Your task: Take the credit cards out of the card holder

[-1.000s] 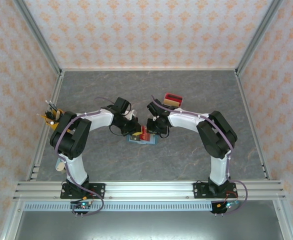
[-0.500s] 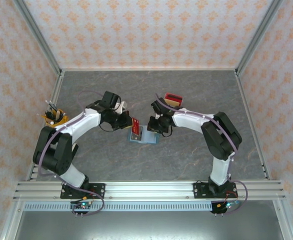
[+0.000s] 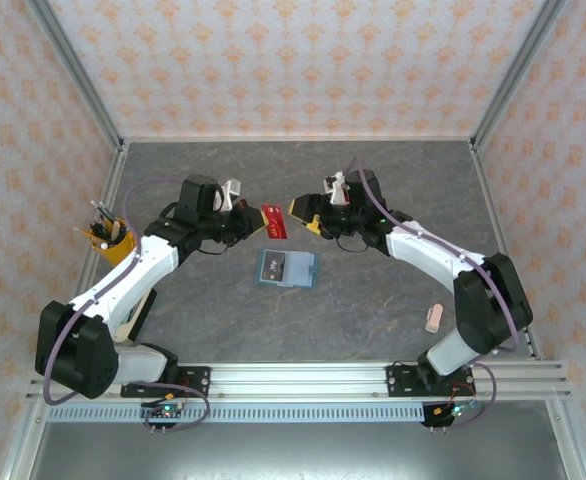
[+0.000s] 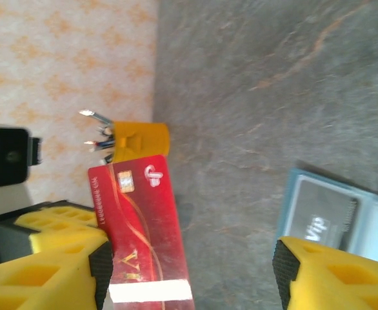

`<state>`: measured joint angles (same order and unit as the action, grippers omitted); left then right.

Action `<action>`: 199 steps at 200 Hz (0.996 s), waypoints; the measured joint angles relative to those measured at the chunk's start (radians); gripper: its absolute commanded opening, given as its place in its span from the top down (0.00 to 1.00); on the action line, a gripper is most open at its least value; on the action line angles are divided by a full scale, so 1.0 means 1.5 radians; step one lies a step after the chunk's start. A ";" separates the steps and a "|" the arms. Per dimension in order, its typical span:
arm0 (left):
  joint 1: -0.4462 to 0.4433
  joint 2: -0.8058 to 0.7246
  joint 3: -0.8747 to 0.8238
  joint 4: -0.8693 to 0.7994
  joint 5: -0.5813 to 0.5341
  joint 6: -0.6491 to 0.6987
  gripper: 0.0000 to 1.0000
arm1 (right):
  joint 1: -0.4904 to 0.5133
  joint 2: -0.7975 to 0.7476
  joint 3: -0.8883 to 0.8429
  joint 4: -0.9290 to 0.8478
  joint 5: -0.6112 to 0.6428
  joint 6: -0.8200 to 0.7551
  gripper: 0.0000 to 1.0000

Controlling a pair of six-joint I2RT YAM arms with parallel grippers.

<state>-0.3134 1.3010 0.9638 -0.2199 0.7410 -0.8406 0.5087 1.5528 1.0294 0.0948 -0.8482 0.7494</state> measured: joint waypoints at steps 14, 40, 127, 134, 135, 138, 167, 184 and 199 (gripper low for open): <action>0.000 -0.004 -0.013 0.039 0.009 -0.036 1.00 | -0.001 0.000 0.000 0.022 -0.027 0.018 0.31; 0.000 -0.005 -0.030 0.094 0.023 -0.093 1.00 | -0.001 0.007 0.001 0.065 -0.074 0.055 0.34; 0.000 -0.018 -0.037 0.150 0.030 -0.157 1.00 | -0.007 0.033 0.024 0.097 -0.133 0.108 0.76; 0.000 -0.018 -0.037 0.151 0.030 -0.158 1.00 | -0.008 0.033 0.027 0.096 -0.134 0.107 0.82; 0.000 -0.018 -0.037 0.151 0.030 -0.158 1.00 | -0.008 0.033 0.028 0.096 -0.134 0.109 0.82; 0.000 -0.018 -0.037 0.151 0.031 -0.158 1.00 | -0.008 0.033 0.030 0.095 -0.135 0.104 0.84; 0.002 -0.019 -0.038 0.144 0.031 -0.156 1.00 | -0.016 0.033 0.041 0.092 -0.148 0.102 0.99; 0.003 -0.020 -0.034 0.123 0.029 -0.140 0.91 | -0.016 0.033 0.049 0.077 -0.149 0.084 1.00; 0.001 -0.022 -0.014 0.059 0.015 -0.094 0.64 | -0.011 0.033 0.061 0.029 -0.142 0.037 1.00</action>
<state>-0.3115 1.2682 0.9421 -0.1310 0.7635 -0.9817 0.4915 1.6016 1.1210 0.1379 -1.0611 0.8055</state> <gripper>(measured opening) 0.158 0.054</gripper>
